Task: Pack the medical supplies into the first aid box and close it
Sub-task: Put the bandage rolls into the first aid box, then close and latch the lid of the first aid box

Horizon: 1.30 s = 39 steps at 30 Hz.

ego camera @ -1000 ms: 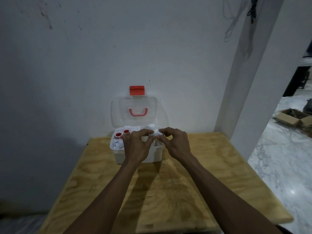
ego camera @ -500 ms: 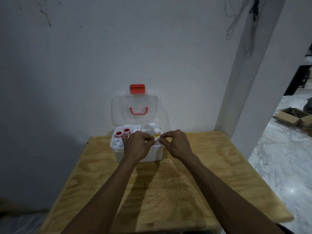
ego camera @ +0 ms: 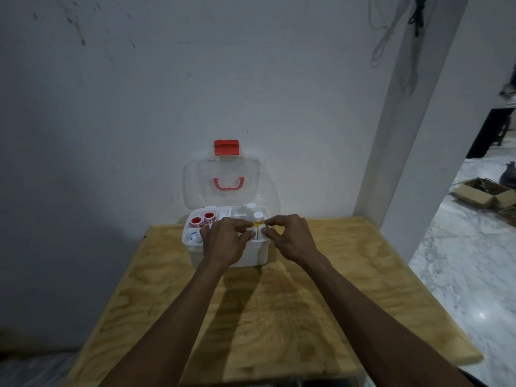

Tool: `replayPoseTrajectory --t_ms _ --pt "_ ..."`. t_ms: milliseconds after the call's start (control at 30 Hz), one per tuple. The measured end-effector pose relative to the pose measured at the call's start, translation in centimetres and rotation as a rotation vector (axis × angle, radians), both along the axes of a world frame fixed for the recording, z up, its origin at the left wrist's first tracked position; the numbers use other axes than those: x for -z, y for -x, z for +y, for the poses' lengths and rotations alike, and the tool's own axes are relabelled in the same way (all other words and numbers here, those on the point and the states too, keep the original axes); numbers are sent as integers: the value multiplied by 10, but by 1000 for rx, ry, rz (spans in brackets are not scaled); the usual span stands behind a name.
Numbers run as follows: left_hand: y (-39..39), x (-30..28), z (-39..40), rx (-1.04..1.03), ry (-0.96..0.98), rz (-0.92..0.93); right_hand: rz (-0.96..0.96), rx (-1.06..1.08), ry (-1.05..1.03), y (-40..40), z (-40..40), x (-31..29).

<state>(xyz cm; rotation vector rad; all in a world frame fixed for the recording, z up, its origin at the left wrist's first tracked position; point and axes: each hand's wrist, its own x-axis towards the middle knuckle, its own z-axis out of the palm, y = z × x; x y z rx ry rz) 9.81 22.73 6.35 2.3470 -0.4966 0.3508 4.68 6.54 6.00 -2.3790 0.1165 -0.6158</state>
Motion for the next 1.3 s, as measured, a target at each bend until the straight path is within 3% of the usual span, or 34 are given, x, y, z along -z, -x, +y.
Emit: replayPoseTrajectory --t_ms 233,600,933,1300 --pt "0 -2 4 -18 115 8 -49 29 -17 -2 0 -11" --pt "-37 -32 36 -155 215 -158 -154 88 -122 -45 -1 -41" --pt "-110 -51 56 -236 364 106 -130 167 -378 -112 -6 -53" --pt "-115 -58 51 -226 426 130 -125 123 -470 -118 -2 -54"
